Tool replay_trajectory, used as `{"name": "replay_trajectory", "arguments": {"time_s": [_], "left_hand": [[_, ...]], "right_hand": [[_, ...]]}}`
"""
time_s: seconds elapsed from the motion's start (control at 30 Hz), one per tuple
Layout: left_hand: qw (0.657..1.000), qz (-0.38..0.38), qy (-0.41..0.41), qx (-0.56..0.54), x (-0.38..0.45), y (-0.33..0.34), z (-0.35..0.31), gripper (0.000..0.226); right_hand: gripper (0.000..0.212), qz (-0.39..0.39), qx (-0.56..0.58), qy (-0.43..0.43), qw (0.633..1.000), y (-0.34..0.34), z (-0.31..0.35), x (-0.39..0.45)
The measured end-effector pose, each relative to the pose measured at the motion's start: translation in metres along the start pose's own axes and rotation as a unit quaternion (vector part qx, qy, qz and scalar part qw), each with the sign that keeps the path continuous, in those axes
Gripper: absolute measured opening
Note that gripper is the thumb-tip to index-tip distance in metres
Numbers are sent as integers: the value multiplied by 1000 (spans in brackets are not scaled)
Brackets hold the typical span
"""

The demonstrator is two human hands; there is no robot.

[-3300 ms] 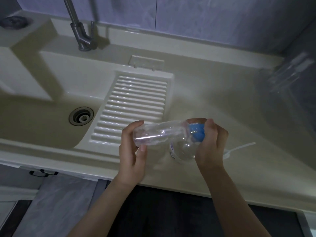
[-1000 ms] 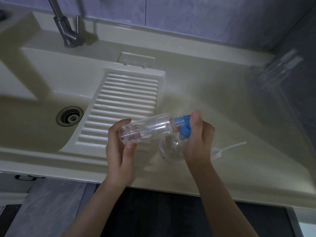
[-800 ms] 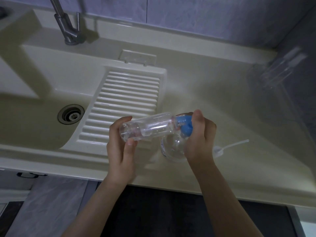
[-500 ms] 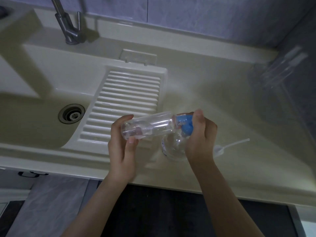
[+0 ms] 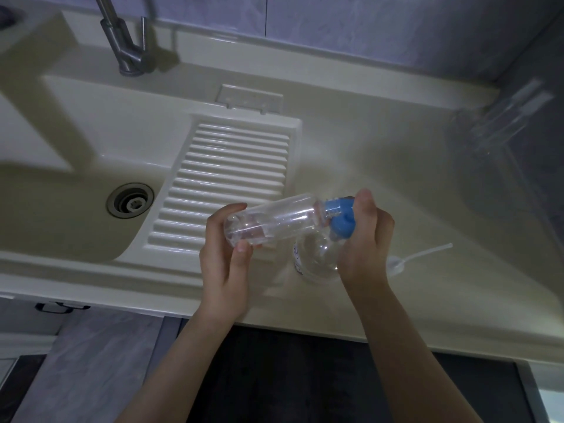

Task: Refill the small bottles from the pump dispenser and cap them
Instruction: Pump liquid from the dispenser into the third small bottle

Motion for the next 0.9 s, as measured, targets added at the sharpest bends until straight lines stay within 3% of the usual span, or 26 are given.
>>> {"name": "replay_trajectory", "arguments": {"time_s": [0.23, 0.53, 0.7, 0.9], "left_hand": [[1000, 0, -2, 7, 0, 0, 0, 47], [1000, 17, 2, -5, 0, 2, 1, 44], [1000, 23, -3, -9, 0, 3, 3, 44], [1000, 17, -7, -10, 1, 2, 3, 38]], "right_hand": [[44, -6, 3, -16, 1000, -2, 1, 0], [69, -23, -11, -5, 1000, -1, 4, -2], [72, -32, 0, -1, 999, -2, 6, -3], [47, -16, 0, 14, 1000, -1, 1, -1]]}}
Point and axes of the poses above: each hand's wrist, its own x-axis towards the middle knuckle, its own y-axis out of the palm, z = x × y, the point moved 9 cm from there along x, towards the middle knuckle, and after that the axes turned 7 degrees about -y, right-handed, at the moved point
